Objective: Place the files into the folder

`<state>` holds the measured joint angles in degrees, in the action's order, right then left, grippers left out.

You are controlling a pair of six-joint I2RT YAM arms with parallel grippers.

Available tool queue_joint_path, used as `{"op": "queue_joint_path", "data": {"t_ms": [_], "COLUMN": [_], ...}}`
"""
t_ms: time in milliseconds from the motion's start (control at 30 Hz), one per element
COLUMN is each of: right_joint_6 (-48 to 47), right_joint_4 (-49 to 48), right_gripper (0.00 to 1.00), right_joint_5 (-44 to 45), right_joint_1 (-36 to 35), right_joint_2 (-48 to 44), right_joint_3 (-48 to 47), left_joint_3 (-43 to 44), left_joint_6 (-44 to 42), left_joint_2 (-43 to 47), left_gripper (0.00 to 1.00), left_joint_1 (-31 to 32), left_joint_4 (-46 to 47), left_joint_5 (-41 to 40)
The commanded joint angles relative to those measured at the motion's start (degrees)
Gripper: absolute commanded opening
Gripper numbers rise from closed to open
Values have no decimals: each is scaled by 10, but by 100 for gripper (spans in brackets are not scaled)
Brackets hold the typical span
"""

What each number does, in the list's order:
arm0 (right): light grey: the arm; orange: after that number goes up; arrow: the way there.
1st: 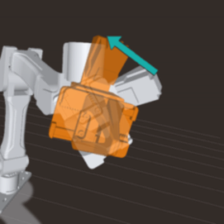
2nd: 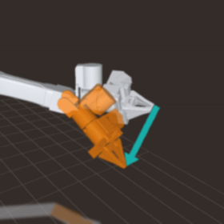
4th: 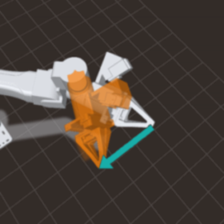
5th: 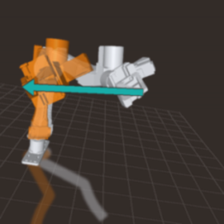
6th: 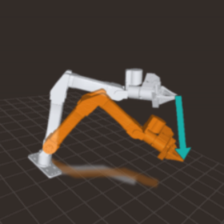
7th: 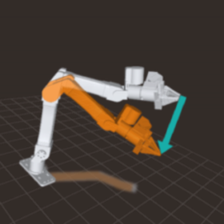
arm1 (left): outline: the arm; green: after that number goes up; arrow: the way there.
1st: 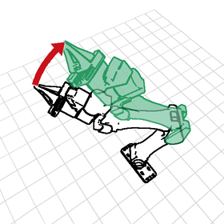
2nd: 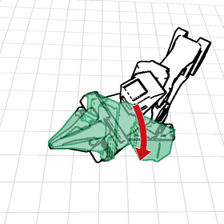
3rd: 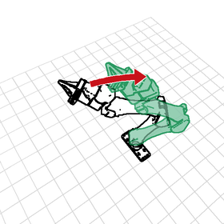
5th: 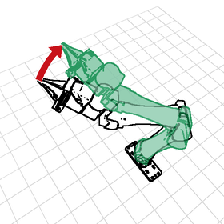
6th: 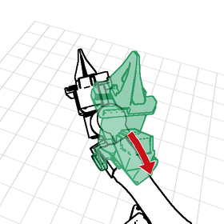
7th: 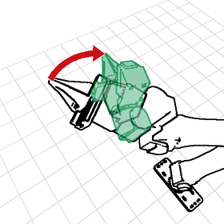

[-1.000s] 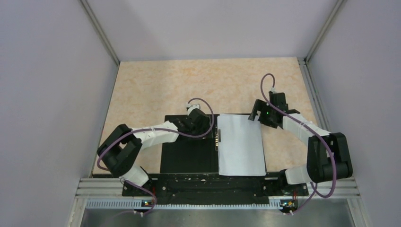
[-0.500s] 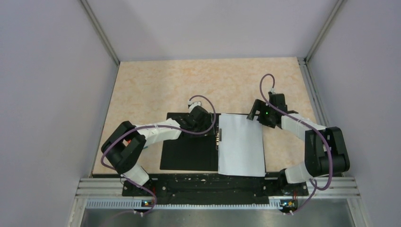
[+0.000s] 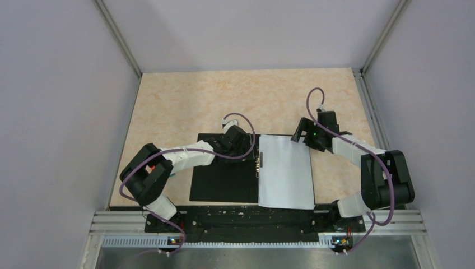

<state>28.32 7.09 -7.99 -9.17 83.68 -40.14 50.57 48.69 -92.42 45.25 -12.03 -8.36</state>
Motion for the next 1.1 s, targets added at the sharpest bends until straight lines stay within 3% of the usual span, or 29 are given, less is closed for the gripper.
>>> {"op": "queue_joint_path", "data": {"t_ms": [0,267,533,867,1067], "right_joint_6": [3,-15,-9,56,118], "right_joint_4": [10,47,175,238,261], "right_gripper": [96,96,97,99,99], "right_joint_5": [-6,4,71,71,88], "right_joint_1": [-9,-18,-18,-41,-64], "right_joint_2": [-7,1,-47,-210,-262], "right_joint_3": [-8,-39,-88,45,92], "left_joint_3": [1,4,10,-44,-94], "left_joint_6": [11,12,-2,4,11], "left_joint_2": [-4,13,79,162,212], "left_gripper": [98,98,98,98,98], "left_joint_1": [-3,-3,-3,-2,-3], "left_joint_4": [0,-9,-42,-42,-47], "left_joint_5": [-5,-11,-13,15,16]}}
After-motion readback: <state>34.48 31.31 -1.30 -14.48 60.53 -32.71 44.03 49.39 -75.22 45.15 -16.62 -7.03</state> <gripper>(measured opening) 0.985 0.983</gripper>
